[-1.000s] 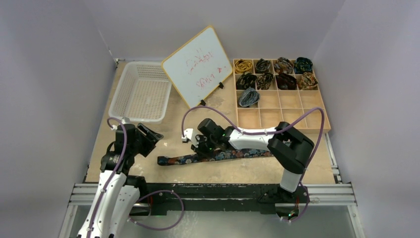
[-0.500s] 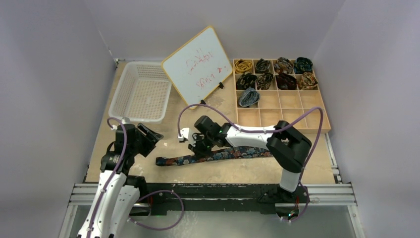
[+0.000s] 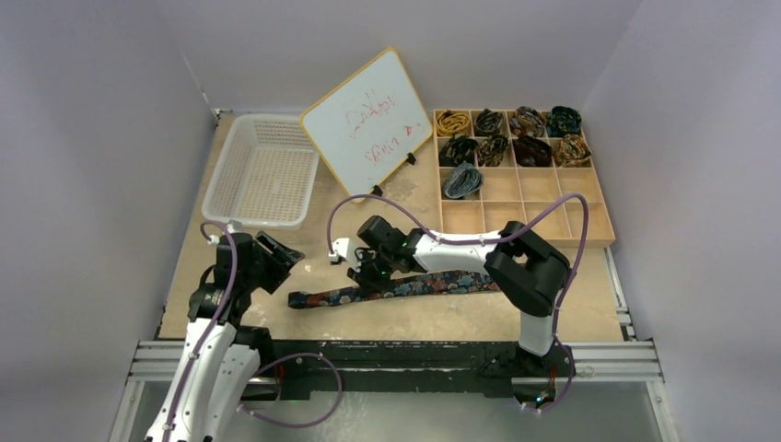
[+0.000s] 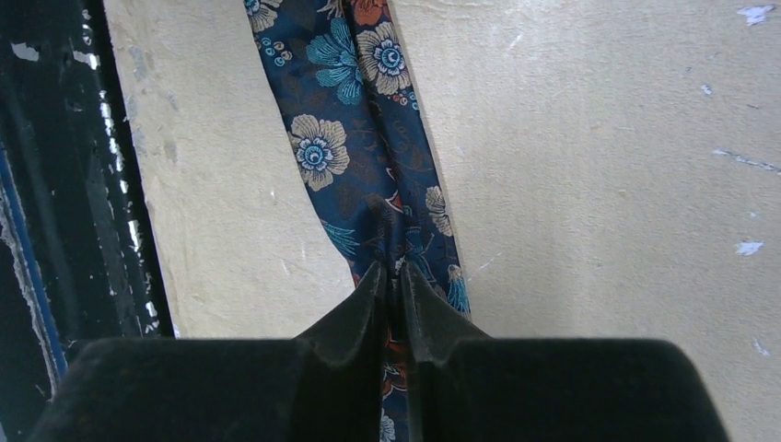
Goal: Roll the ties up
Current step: Flatten out the tie at the center of the board.
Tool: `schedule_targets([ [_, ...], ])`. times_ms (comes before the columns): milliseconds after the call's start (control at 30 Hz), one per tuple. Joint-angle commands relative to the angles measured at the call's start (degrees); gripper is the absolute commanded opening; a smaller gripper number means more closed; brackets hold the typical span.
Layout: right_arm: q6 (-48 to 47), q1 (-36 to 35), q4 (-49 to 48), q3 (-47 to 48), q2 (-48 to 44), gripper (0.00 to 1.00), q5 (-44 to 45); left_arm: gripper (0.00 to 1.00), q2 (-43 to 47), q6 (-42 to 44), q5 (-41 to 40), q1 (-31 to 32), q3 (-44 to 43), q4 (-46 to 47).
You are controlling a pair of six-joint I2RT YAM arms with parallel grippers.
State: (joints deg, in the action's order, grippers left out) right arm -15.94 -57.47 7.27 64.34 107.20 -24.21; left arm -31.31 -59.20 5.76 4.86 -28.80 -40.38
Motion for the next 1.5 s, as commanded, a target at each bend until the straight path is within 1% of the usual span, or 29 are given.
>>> schedule_targets([
  [0,0.2,-0.2,1.2,2.8,-2.4,0.12,2.1,0.56,0.3,0.0,0.3,-0.4,0.0,1.8],
  [133,0.6,0.0,-1.3,1.5,-4.0,0.12,4.2,0.56,0.1,-0.4,0.7,-0.4,0.4,2.5],
  [233,0.6,0.2,-0.1,2.4,-1.9,0.13,5.0,0.56,-0.4,-0.3,1.0,-0.4,0.4,2.8],
  [367,1.3,0.4,-0.8,1.4,-0.1,0.14,6.2,0.56,-0.7,0.1,1.0,-0.4,0.2,2.7],
  [400,1.7,0.5,-1.1,1.3,0.0,0.16,6.6,0.56,-0.7,0.2,1.2,-0.4,0.3,2.7],
  [500,1.9,0.5,-1.4,1.1,-0.6,0.26,5.5,0.56,-0.6,0.4,1.4,-0.4,0.4,2.6],
  [633,3.4,0.8,-2.3,1.6,-4.0,0.36,6.5,0.56,-0.6,0.5,1.4,-0.4,0.2,2.8],
  [767,5.2,1.4,-4.4,0.8,-8.0,0.55,6.8,0.57,-0.7,0.8,1.4,-0.4,-0.5,2.7],
  [800,6.2,1.4,-5.9,-0.2,-8.7,0.59,7.0,0.56,-0.6,1.0,1.4,-0.4,-0.8,2.7],
  [900,10.8,1.4,-10.0,-3.0,-9.2,0.62,7.6,0.56,-0.5,1.2,1.3,-0.4,-1.3,2.6],
  [967,16.3,1.3,-13.3,-4.9,-9.2,0.64,10.4,0.56,-0.5,1.5,1.2,-0.4,-1.7,2.4],
  [1000,20.0,1.3,-14.4,-6.2,-9.6,0.64,11.0,0.56,-0.5,1.7,1.1,-0.4,-2.0,2.2],
  [1033,24.8,1.3,-15.3,-7.1,-10.2,0.62,13.8,0.56,-0.5,1.8,0.9,-0.4,-2.3,2.0],
  [1067,27.3,1.3,-16.3,-8.1,-11.1,0.59,15.9,0.57,-0.6,2.0,0.8,-0.4,-2.5,2.0],
  [1133,36.1,1.4,-17.2,-10.6,-13.8,0.55,15.6,0.57,-0.6,2.2,0.8,-0.4,-2.7,2.0],
  [1167,39.1,1.4,-17.2,-11.2,-14.8,0.53,17.8,0.57,-0.8,2.4,1.0,-0.4,-2.8,2.0],
  [1200,42.4,1.4,-17.2,-11.5,-15.7,0.50,20.3,0.57,-0.8,2.6,1.0,-0.4,-2.9,1.9],
  [1267,48.0,1.2,-19.5,-14.4,-18.8,0.46,20.4,0.57,-0.9,2.8,0.9,-0.4,-3.0,1.7],
  [1333,53.9,1.2,-21.2,-18.3,-22.6,0.39,22.4,0.57,-0.9,2.8,1.1,-0.4,-3.0,1.9],
  [1400,57.1,1.2,-22.4,-20.6,-24.7,0.40,22.0,0.57,-1.1,3.2,1.5,-0.4,-3.0,2.1],
  [1467,59.9,1.2,-21.0,-21.4,-25.1,0.39,22.6,0.57,-1.4,3.4,1.6,-0.4,-3.2,2.1],
])
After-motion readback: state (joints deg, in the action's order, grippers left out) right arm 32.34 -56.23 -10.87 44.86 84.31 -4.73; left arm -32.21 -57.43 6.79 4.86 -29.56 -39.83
